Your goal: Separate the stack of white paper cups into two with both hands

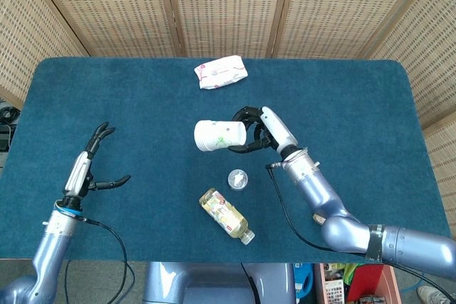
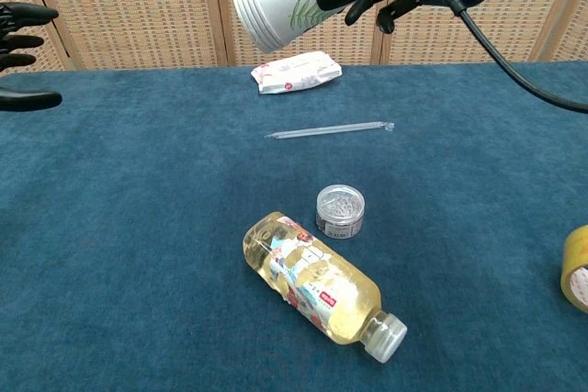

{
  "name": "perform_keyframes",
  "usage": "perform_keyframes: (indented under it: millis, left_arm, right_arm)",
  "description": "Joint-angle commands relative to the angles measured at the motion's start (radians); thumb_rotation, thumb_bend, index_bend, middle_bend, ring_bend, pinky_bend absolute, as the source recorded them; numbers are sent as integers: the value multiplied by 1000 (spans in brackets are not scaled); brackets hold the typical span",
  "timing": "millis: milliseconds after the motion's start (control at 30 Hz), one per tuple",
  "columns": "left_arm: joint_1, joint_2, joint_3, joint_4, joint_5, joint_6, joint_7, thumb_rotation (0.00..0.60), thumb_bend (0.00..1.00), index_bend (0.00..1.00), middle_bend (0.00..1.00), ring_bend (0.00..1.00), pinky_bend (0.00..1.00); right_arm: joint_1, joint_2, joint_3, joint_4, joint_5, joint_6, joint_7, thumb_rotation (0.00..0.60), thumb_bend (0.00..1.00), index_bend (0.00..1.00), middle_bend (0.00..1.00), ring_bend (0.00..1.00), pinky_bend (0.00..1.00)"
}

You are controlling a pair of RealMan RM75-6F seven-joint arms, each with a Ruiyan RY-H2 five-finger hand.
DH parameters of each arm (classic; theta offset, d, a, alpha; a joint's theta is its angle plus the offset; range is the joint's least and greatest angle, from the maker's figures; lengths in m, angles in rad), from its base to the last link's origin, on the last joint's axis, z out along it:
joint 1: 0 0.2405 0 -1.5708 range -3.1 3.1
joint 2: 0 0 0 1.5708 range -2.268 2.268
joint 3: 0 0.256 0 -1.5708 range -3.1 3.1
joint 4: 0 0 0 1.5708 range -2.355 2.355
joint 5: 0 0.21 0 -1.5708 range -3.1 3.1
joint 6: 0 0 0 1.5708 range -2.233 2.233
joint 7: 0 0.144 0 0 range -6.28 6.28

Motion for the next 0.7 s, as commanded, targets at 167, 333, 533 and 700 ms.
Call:
perform_keyframes:
  millis: [167,333,533,700]
  left_arm:
    - [-84,-119,-58,80,0,-29,-189,600,179,237,0,0,0]
    - [-127,-166,-61,132,19,-60,-310,600,179,287,0,0,0]
    - [-177,-218,-58,192,36,-91,-402,600,179,340,0,0,0]
    - [-216,-224,-47,219,63,-126,-483,600,179,385,0,0,0]
  right_arm:
    - [4,9,4,-2,-6,-11,17,600,212,763,640,514,748]
    - [8,11,2,-3,-9,-15,24,600,212,763,640,514,748]
    - [11,13,-7,-2,-8,-17,27,600,212,763,640,514,748]
    - [12,11,-13,1,-8,-15,30,600,212,763,640,514,748]
